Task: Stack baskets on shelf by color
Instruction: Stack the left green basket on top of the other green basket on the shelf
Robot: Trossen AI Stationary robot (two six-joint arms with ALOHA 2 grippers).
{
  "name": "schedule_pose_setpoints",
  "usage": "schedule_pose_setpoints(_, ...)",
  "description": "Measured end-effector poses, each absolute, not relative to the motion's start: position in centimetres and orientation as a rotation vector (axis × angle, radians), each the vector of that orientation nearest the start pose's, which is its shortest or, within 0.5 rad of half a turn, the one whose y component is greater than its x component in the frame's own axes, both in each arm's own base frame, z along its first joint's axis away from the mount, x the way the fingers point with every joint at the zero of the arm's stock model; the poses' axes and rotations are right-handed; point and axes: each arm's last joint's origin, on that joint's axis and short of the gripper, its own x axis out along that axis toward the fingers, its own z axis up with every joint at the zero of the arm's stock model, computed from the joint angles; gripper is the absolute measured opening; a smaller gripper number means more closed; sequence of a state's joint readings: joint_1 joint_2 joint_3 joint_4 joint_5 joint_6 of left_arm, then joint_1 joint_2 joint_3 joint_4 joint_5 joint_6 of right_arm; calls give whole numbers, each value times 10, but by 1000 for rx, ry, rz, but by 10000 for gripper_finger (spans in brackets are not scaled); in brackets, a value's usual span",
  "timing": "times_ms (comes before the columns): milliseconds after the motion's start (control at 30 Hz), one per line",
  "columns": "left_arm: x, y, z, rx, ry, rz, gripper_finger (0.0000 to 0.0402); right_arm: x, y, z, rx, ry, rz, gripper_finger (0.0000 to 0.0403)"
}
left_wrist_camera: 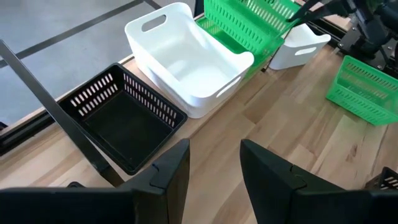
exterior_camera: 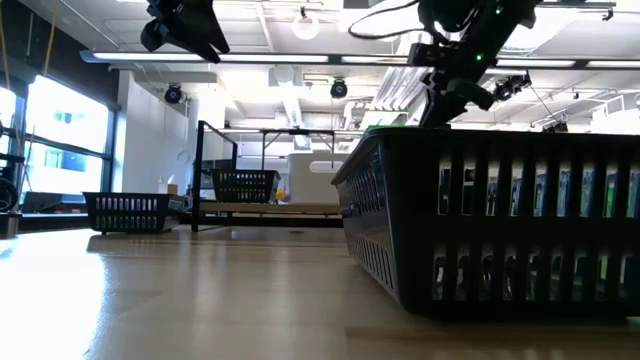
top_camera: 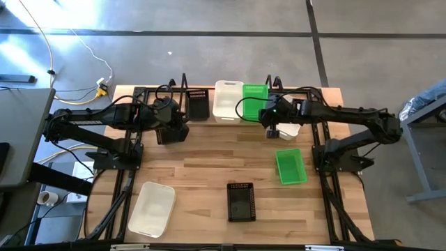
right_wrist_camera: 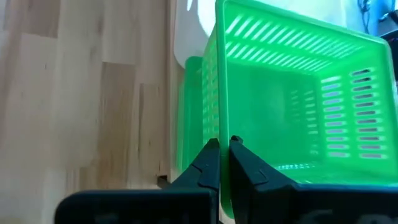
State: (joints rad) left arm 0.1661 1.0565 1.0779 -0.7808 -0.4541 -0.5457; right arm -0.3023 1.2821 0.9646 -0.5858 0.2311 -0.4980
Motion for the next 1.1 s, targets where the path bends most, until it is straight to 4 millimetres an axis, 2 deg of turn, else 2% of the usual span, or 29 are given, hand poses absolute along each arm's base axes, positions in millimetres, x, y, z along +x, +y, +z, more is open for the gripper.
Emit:
schedule_pose_setpoints(200,197,46,334,-391,580,779,131,252,-86,247,-425,1079,-263,0)
schedule_pose_setpoints(833,197,46,334,-391,579,781,131,250,-100,244,-389,1085,-292,1)
schedule_pose_setpoints(933,197,46,334,-391,579,781,131,250,-100,244,-391,1086,-295,14)
schedule_pose_setpoints(1100,197,46,334,-391,579,781,131,250,-100,244,-396,1090,-305,57)
